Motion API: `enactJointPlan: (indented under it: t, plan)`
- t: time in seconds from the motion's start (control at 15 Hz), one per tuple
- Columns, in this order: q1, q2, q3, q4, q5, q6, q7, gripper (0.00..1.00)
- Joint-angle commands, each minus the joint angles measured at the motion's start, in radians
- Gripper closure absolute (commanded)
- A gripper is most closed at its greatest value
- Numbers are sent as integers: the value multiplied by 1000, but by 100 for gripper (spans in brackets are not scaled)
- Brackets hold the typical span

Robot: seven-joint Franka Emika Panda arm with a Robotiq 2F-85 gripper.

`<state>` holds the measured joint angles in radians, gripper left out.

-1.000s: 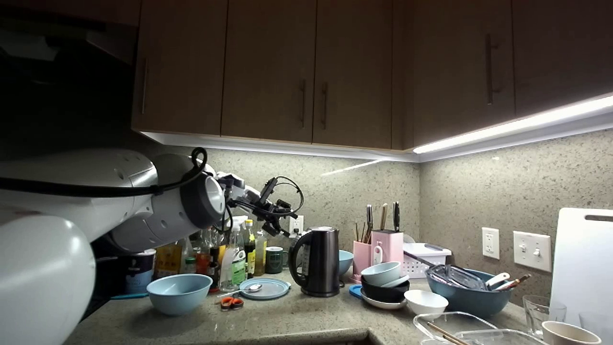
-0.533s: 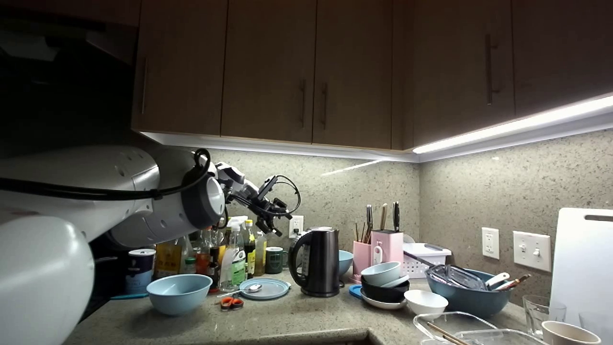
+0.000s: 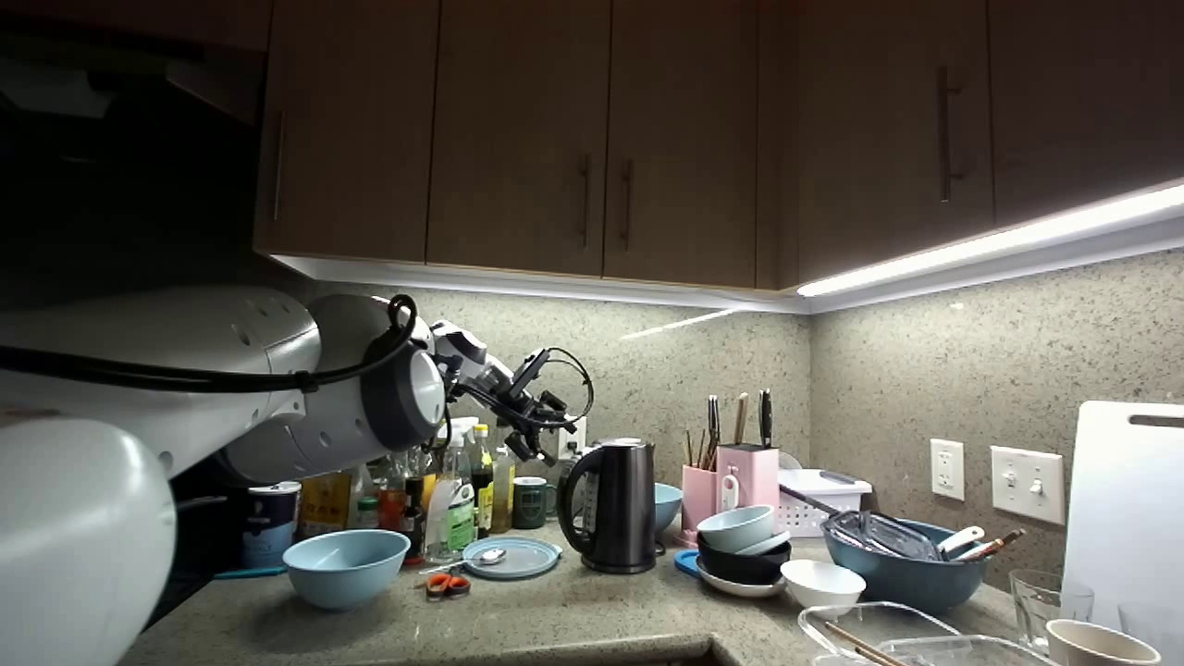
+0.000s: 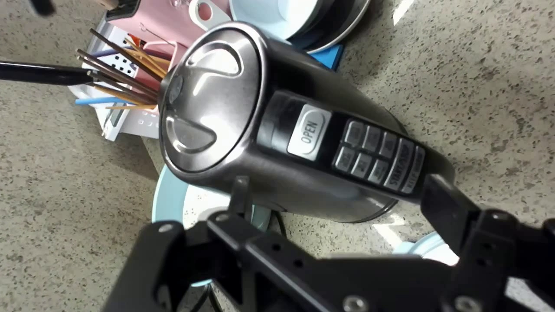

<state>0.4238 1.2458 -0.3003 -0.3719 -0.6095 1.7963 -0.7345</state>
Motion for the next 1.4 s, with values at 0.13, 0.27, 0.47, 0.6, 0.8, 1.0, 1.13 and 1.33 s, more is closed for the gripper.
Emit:
enactJointPlan:
  t: [0.13,0.27,0.47,0.6,0.8,1.0,1.13,1.33]
  plan:
    - [-25,0,7,-8,8,9,54,0]
    - [-31,4,8,-7,9,17,68,0]
    - [-31,7,3,-4,3,26,85,0]
    - [-33,7,3,-4,2,33,94,0]
    - [-31,5,-4,-5,-6,51,111,0]
    - [-32,7,-14,-10,-13,60,126,0]
    - [-35,7,-16,-11,-13,61,130,0]
    - [-38,10,-21,-12,-16,60,141,0]
